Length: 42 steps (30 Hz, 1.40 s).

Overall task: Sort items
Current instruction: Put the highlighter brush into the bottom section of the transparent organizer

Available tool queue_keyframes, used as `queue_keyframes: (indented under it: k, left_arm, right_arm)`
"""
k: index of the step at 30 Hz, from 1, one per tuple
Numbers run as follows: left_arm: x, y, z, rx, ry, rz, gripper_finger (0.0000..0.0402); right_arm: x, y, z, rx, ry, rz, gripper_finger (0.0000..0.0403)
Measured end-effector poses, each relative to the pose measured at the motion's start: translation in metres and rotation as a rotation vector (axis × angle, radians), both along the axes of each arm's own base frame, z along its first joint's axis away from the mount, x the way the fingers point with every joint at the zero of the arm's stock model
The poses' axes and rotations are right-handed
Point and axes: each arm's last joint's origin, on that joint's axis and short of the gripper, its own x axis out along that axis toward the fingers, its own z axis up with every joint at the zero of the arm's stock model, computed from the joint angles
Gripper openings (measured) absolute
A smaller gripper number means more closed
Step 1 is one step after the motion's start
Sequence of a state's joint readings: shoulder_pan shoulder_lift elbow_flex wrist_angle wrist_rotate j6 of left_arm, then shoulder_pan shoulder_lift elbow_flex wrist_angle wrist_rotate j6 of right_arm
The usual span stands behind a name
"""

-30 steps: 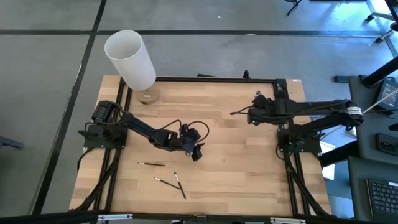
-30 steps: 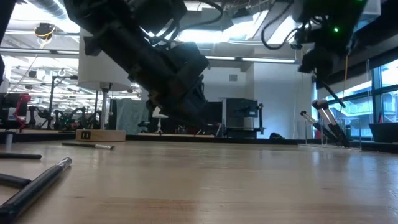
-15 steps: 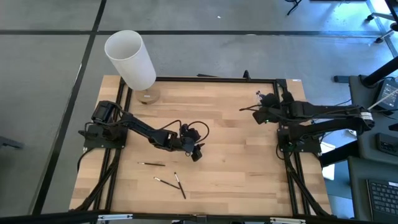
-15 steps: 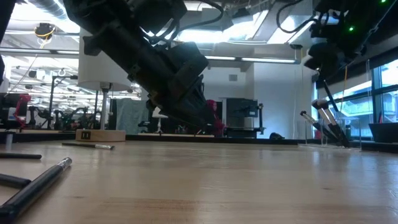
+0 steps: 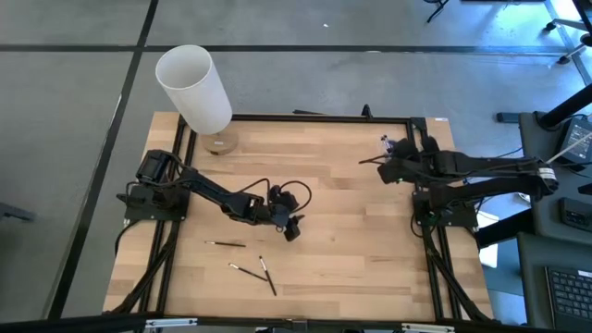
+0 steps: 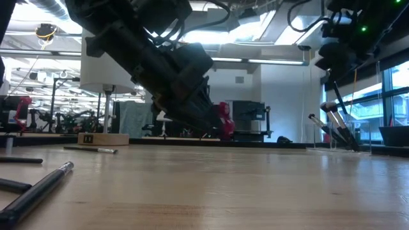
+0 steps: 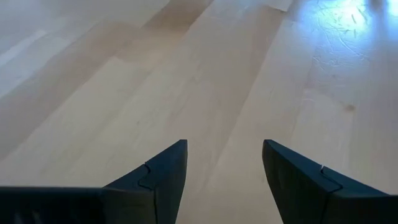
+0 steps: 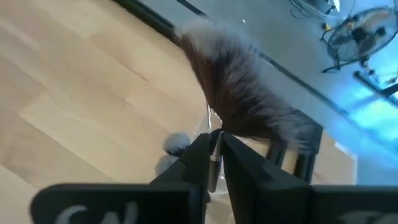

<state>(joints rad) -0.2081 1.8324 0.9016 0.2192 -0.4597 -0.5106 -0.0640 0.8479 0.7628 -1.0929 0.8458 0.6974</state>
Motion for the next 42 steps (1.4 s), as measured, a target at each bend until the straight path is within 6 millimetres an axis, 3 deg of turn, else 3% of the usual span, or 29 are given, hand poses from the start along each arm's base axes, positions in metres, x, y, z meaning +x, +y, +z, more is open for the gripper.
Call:
queue_keyframes:
  k: [5,13,19,35,39,42]
  left_arm:
    - [0.000,0.000,-0.001,-0.006,0.010,-0.010,0.0203]
    - [0.000,0.000,-0.001,-0.006,0.011,-0.010,0.0203]
    - [0.000,0.000,-0.001,-0.003,0.010,-0.007,0.0203]
    - [0.000,0.001,0.000,0.012,0.012,-0.016,0.0203]
    - [0.000,0.001,0.000,0.022,0.015,-0.024,0.0203]
    - [0.000,0.001,0.002,0.023,0.006,-0.022,0.0203]
  right_arm:
    - [-0.003,0.007,-0.006,0.005,-0.079,-0.028,0.0028]
    - [-0.009,0.007,-0.042,0.044,-0.086,-0.119,0.0039]
    - [-0.008,0.005,-0.042,0.031,-0.083,-0.111,0.0036]
    - [-0.001,-0.001,-0.041,0.092,-0.042,-0.021,0.0085]
    - [0.005,0.001,-0.030,0.081,-0.101,0.005,0.0088]
    - [0.014,0.003,-0.019,0.061,-0.120,0.121,0.0088]
